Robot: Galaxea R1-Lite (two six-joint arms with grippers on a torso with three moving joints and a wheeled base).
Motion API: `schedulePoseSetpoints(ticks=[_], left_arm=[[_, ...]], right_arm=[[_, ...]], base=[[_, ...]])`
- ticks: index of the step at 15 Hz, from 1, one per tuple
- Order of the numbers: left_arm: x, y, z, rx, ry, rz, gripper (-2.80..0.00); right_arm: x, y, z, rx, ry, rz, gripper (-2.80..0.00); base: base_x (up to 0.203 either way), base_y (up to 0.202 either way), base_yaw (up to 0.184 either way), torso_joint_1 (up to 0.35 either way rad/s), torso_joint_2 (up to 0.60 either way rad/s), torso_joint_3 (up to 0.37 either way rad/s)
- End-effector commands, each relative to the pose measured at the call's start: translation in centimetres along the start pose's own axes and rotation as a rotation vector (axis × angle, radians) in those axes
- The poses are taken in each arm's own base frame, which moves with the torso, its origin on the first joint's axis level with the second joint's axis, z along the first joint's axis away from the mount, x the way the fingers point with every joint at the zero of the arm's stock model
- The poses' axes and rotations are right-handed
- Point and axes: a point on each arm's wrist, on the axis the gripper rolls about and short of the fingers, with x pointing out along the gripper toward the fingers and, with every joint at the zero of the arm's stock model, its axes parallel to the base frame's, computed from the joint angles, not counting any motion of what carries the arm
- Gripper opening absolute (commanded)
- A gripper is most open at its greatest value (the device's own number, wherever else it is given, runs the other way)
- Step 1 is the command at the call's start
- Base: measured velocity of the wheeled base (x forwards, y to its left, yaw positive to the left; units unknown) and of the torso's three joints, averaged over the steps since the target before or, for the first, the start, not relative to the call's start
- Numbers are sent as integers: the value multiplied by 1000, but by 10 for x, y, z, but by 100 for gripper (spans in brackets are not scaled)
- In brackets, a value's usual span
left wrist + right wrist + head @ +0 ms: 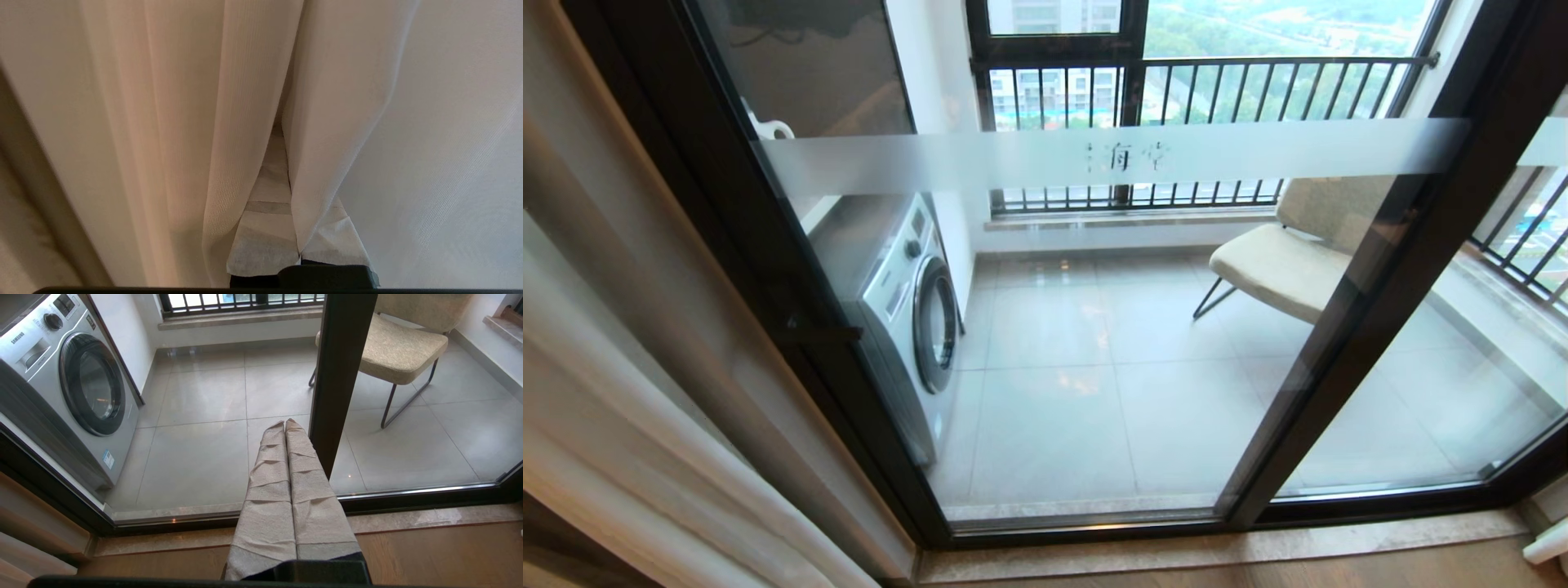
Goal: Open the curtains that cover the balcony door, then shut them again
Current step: Pull the inner curtains open on both sides
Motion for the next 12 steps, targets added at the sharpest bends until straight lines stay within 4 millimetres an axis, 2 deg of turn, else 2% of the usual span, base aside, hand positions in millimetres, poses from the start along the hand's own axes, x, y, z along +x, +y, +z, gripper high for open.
schedulePoseSetpoints(ticks=[1,3,7,12], left_arm=[[7,14,-8,-7,20,49,-280],[13,28,-15,-13,47,55,-280],[25,67,-34,-10,92,83,-280],[54,121,-53,-9,95,123,-280]], right_arm=[[0,0,0,0,2,1,-280],[0,0,0,0,2,1,-280],[0,0,0,0,2,1,-280],[0,0,0,0,2,1,-280]], base=[[0,0,0,0,0,0],[0,0,0,0,0,0],[0,0,0,0,0,0],[0,0,0,0,0,0]])
